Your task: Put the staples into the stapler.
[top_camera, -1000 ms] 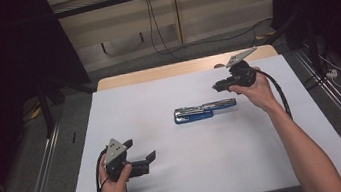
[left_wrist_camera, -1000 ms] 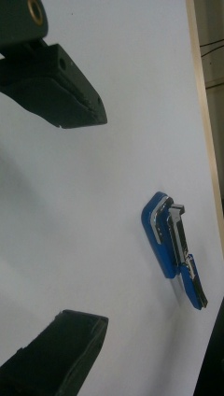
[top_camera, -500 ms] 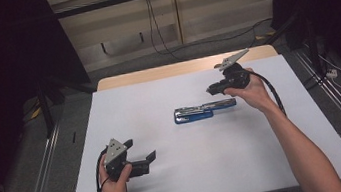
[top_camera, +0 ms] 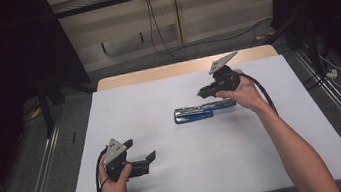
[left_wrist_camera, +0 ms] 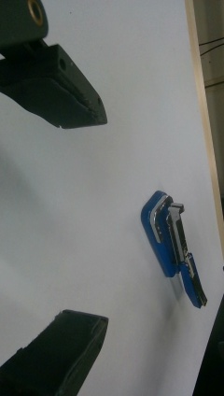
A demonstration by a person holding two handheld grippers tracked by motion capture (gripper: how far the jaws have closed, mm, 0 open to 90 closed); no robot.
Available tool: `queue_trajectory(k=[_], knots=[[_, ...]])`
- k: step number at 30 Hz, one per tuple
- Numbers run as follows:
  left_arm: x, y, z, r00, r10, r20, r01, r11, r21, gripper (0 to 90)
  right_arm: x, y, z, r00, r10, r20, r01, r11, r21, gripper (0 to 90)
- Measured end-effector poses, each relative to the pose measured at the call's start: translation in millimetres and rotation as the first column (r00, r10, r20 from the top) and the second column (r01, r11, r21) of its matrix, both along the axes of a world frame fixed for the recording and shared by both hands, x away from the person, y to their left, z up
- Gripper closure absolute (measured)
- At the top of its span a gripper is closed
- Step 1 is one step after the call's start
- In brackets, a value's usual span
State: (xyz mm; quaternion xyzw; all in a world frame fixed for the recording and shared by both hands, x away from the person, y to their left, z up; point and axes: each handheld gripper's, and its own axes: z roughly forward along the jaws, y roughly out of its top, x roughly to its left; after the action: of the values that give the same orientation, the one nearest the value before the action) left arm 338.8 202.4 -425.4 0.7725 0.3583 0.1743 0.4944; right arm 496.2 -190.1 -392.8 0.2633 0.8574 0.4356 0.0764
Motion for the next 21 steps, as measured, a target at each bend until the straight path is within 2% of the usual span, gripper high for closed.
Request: queue_trajectory(k=[10, 21], knots=[[0.0, -0.8, 0.0, 1.0000, -0.004, -0.001, 0.004, 1.0000, -0.002, 5.0, 1.6, 13.2, -2.1, 0.9994, 0.029, -0.016, -0.029, 0.9994, 0.018, 79.3], [0.0, 0.1, 0.3, 1.0000, 0.000, 0.005, 0.000, 1.0000, 0.001, 5.0, 4.4, 35.2, -4.9, 0.9972, 0.075, 0.003, -0.075, 0.9972, 0.008, 79.3]])
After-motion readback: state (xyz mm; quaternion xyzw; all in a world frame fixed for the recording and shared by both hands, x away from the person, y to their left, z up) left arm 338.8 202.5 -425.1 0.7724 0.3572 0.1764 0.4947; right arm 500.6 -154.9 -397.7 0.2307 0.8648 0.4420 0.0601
